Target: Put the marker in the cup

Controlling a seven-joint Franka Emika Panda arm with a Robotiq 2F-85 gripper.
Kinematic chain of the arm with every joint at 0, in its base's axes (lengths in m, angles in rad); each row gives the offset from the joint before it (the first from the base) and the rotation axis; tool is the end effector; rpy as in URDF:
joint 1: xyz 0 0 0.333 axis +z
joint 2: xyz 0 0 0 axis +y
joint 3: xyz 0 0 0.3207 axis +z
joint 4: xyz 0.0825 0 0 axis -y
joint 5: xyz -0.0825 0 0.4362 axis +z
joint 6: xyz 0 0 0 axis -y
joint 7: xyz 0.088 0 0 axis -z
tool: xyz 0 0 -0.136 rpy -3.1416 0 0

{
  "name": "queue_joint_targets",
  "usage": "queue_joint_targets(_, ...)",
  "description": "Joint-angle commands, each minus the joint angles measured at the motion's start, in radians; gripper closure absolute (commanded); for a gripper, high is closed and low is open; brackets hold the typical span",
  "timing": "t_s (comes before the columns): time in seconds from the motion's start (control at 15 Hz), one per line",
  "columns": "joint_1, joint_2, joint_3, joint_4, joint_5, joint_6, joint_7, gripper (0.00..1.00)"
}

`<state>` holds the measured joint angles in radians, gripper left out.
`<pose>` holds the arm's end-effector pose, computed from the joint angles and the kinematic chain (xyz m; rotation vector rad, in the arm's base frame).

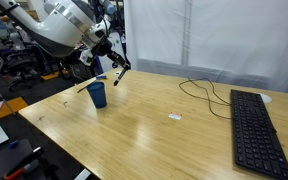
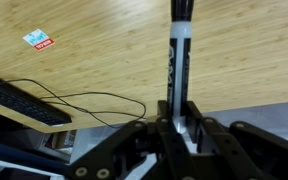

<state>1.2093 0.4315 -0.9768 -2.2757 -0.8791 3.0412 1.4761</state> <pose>0.5729 0.1794 0.2103 2.8066 -0.3414 0.9938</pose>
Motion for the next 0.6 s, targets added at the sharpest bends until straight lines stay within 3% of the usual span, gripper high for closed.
queue_joint_targets(0.0,0.138,0.039,-0.142,0.046,-0.071,-0.003,0.096,0.95)
queue_joint_targets(0.27,0.362,0.068,-0.306,0.051,-0.134,-0.02,0.231,0.95)
queue_joint_targets(0.53,0.52,0.11,-0.381,-0.002,-0.138,-0.05,0.319,0.95)
